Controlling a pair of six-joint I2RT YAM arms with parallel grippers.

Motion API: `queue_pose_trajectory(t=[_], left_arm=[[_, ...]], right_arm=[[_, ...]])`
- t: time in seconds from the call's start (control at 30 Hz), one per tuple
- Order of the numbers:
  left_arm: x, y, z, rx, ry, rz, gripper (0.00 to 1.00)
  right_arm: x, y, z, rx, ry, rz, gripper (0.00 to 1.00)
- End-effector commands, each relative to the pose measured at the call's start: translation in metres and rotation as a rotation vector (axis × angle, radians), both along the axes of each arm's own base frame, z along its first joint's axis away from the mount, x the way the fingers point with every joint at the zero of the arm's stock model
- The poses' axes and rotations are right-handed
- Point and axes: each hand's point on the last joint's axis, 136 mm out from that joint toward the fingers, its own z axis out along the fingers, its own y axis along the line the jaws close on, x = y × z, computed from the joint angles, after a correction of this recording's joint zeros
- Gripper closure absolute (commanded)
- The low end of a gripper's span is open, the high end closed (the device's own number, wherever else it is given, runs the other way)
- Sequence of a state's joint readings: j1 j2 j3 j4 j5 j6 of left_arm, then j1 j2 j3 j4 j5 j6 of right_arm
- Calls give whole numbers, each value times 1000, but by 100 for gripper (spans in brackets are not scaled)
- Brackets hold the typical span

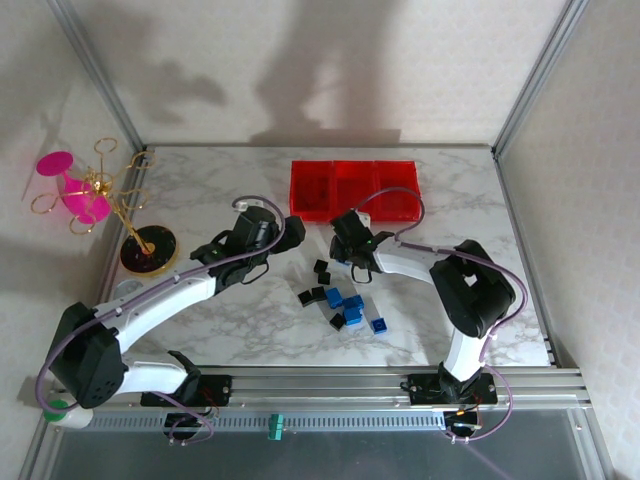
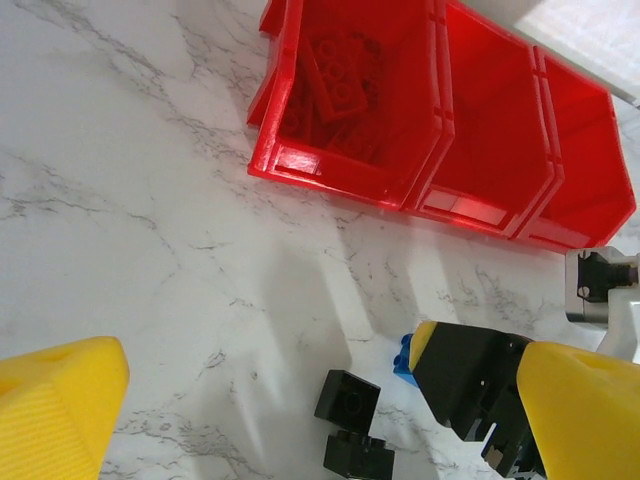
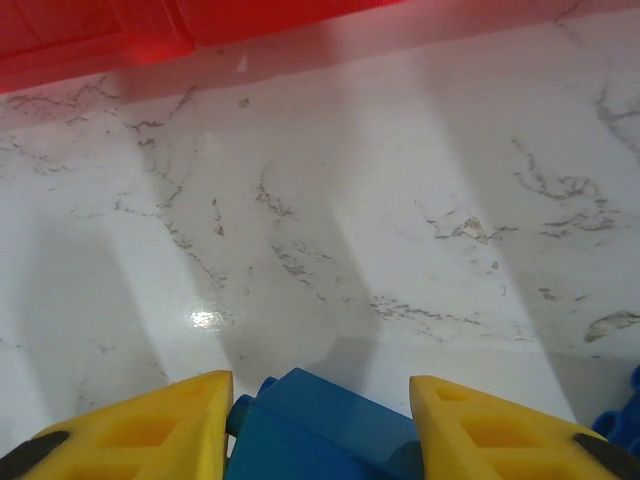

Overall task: Sort the legos into containers by color
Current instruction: Pick up the lego from the center of the table, then place the lego in the container.

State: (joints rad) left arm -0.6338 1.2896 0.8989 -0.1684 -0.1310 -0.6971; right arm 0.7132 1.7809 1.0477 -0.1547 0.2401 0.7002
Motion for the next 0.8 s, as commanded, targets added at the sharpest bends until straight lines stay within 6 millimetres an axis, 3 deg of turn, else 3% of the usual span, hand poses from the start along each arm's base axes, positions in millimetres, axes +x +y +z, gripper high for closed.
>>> queue_pose_trajectory(t=[0.0, 0.07, 0.27, 0.43, 0.7, 0.77], left_arm=[[2, 0, 17, -6, -38, 8, 0], [5, -3, 21, -9, -45, 2, 0], [20, -14, 33, -16, -69, 0, 0], [36, -19, 41, -23, -85, 10, 0], [56, -22, 47, -19, -105, 33, 0], [59, -23, 46, -15, -103, 33, 0]], right_arm=[[18, 1, 39, 12, -83, -2, 55], [23, 4, 50, 16, -109, 6, 55], [66, -13, 85, 18, -199, -45, 55], [107, -25, 101, 9, -266, -68, 55], [166, -34, 95, -66, -328, -99, 52], [176, -34, 91, -72, -322, -93, 47]])
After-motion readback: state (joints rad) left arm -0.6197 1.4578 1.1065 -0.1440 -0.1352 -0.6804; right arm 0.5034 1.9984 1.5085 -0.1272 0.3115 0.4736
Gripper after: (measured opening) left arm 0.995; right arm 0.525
